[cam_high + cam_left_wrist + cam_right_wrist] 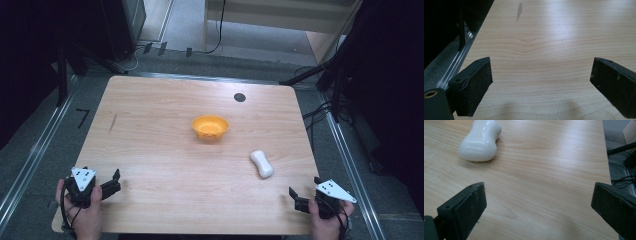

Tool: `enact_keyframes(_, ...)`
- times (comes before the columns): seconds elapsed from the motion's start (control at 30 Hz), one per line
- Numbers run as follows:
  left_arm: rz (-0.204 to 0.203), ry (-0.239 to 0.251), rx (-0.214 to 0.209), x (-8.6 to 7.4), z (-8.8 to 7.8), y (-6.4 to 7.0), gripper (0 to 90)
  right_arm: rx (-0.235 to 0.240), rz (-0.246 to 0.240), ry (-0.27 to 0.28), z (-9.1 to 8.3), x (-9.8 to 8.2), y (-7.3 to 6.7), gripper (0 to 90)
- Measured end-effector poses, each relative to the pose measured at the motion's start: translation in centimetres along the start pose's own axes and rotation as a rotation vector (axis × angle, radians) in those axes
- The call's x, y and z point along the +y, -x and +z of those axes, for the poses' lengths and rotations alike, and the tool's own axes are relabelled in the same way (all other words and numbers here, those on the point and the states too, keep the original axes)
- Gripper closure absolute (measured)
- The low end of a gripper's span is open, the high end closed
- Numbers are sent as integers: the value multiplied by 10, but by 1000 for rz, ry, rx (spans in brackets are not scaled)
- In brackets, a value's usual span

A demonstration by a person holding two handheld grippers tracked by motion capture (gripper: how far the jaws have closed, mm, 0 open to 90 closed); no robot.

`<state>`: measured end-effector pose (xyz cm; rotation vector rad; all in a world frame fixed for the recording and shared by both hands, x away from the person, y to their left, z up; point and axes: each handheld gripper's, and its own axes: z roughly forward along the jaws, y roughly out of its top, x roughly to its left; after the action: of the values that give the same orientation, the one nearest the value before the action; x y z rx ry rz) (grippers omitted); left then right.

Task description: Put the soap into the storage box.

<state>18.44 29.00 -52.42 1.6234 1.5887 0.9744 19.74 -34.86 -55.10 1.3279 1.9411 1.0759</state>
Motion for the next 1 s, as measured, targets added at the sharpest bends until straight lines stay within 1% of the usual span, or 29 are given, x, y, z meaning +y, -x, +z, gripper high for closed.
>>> enact_keyframes(0.1,-14,-5,-5,0,0,-1,45,-16,-15,-2,0,0,-1,4)
enact_keyframes(0.2,-17,-9,-1,1,1,-1,45,-25,-15,-8,1,1,-2,4)
enact_keyframes(0.3,-9,-16,-1,1,2,0,45,-31,-18,-26,1,0,-1,3)
enact_keyframes(0.33,-8,-15,-4,1,2,0,45,-33,-17,-36,1,0,0,4)
enact_keyframes(0.4,-13,-15,-10,1,2,-1,45,2,-25,-57,1,0,1,4)
enact_keyframes(0.43,-17,-18,-14,1,2,-1,45,2,-32,-68,1,1,0,3)
enact_keyframes(0.47,-16,-21,-15,1,2,-1,45,4,-50,-88,0,2,-1,3)
enact_keyframes(0.53,-17,-18,-16,1,2,-1,47,11,-60,-106,0,5,-3,3)
enact_keyframes(0.67,-24,-10,-19,0,1,-2,56,25,-75,-150,1,15,-8,3)
enact_keyframes(0.8,-29,-12,-25,1,1,-2,55,32,-110,-209,6,27,-13,4)
enact_keyframes(0.83,-29,-12,-25,1,1,-2,55,32,-110,-209,6,27,-13,4)
enact_keyframes(0.87,-29,-15,-25,1,2,-2,56,39,-118,-234,9,33,-13,4)
enact_keyframes(1.0,-26,-21,-30,1,2,-3,56,43,-127,-269,13,42,-14,3)
